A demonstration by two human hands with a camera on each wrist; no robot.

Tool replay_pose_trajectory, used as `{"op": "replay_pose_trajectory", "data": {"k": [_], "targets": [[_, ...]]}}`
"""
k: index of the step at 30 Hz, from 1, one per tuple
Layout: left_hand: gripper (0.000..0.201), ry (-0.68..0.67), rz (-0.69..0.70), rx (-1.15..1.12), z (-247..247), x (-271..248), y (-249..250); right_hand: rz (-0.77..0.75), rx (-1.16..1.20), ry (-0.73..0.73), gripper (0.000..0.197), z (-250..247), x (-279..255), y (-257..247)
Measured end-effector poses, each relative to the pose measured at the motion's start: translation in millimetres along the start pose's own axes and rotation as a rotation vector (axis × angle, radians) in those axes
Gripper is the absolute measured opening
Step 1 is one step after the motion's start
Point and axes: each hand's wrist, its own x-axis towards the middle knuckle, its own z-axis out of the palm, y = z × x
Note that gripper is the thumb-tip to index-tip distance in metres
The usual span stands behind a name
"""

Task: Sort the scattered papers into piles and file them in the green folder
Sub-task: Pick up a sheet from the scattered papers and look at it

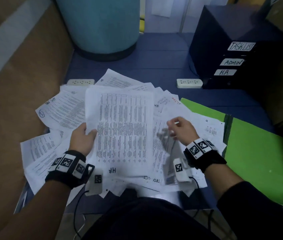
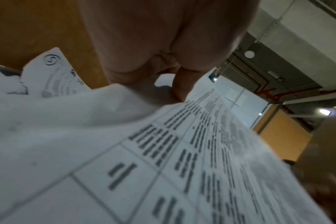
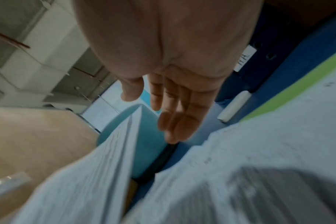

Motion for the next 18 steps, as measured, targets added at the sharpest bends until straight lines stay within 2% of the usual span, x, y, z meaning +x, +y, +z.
{"op": "replay_pose_trajectory", "data": {"k": [1,3,5,7,10,13,18], "targets": [[0.02,0.017,0.0,-0.013,-6.4,0.7,-3.4,0.069,-0.162,-0.029,0.026,8.5,-0.3,14.8],[0.022,0.032,0.02,-0.028,-17.6,2.4,-10.7,0.213,-0.417,-0.091,0.049,28.6,-7.5,35.2],[0.027,0.02,0.048,-0.027,-26.2,3.9,-16.4,0.336,-0.584,-0.046,0.078,50.5,-18.0,46.7],[0.031,0.013,0.054,-0.032,-32.6,4.2,-19.3,0.405,-0.611,0.063,0.092,67.5,-26.1,52.1],[0.032,-0.001,0.066,-0.065,-38.7,4.4,-21.0,0.426,-0.462,0.149,0.075,77.5,-29.6,52.7],[0.03,-0.023,0.063,-0.099,-41.3,6.5,-23.5,0.325,-0.363,0.231,0.048,71.7,-32.3,48.7],[0.031,-0.064,0.057,-0.139,-31.8,6.9,-17.4,0.232,-0.417,0.25,0.005,47.8,-36.9,45.7]]}}
